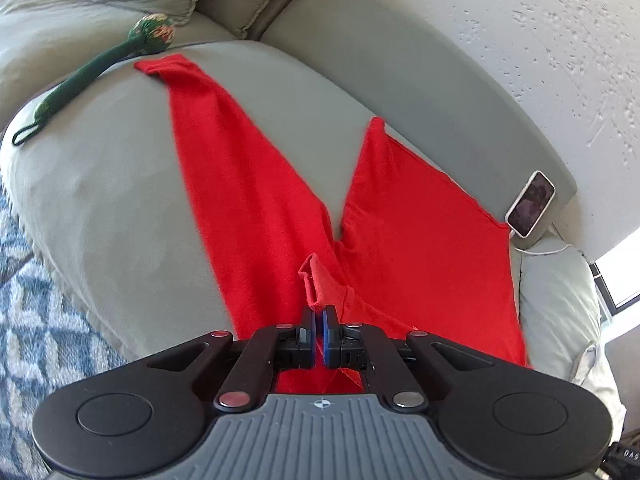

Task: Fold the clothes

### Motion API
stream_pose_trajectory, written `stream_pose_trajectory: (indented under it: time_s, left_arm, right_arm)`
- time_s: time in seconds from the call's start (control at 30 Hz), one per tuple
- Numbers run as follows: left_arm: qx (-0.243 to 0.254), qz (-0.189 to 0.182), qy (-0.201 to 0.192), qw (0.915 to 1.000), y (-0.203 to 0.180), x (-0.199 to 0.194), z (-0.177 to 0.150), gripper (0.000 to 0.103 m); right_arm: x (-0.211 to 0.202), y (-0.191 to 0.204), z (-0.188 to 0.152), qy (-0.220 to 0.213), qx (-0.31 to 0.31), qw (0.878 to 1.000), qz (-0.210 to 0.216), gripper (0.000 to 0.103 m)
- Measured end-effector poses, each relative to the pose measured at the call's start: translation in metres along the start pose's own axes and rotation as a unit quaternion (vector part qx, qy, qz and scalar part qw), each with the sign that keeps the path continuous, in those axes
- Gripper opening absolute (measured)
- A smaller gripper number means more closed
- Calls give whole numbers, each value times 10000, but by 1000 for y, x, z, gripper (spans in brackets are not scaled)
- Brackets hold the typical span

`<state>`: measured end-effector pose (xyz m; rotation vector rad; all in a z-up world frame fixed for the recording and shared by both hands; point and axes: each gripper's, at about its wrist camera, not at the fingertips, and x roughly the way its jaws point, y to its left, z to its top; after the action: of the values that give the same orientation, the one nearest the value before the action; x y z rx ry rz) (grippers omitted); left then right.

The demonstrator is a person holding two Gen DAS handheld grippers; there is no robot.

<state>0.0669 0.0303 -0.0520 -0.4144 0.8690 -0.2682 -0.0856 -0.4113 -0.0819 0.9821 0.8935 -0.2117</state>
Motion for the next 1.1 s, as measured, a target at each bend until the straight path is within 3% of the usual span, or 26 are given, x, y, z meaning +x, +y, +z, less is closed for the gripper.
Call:
stream_pose_trajectory:
  time_s: [0.13,0.23,0.27,0.37,0.43,0.47,0.53,0.6,0.67,0.73,0.83,1.0,1.07,1.1]
  left_arm:
    - [628,-523,-880,9928,-18,-17,9,1]
    - [770,-272,-1148,9900,-18,-19,13,1]
    - [769,-128,-1117,9907,-16,-16,13,1]
    - [378,369,-416,9977,6,10,4,1]
    - [95,646,-28,9979,22,21,-5,2]
    - [-36,711,73,9974,27,24,-8,8]
    - [-238,777,96,9966,35,20,-13,15]
    - [-334,874,12,9956,35,11,-15,29]
    - [-342,1001,-72,9944,29,4,-16,31]
    - [-163,941,-132,9953,15,-2,-20,31]
    - [406,550,-99,9976,-18,3,-26,30]
    - [1277,89,353,9911,-70,35,-42,30]
    - [1364,51,496,9894,-78,41,-47,31]
    - [1351,7,521,9895,-78,41,-50,32]
  right_arm:
    - [5,11,3,-29,-206,9998,-65,41]
    - [9,16,0,18,-242,9997,-20,41]
    - [10,17,-1,37,-258,9997,-14,41]
    - [17,16,-4,129,-241,9996,-41,41]
    - [21,14,-5,220,-149,9996,-57,41]
    - [21,13,-5,259,-121,9996,-57,42]
    - [20,11,-5,272,-110,9995,-90,44]
    - [16,10,-3,198,-117,9996,-149,46]
    - [10,7,-1,16,-109,9998,-181,46]
    - [4,5,3,-208,-122,9995,-213,46]
    - [2,8,13,-544,-289,9977,-299,45]
    - [38,28,31,-553,-1058,9919,-427,44]
    - [57,27,30,-654,-1279,9815,-1266,32]
    - [66,24,29,-722,-1352,9717,-1796,11]
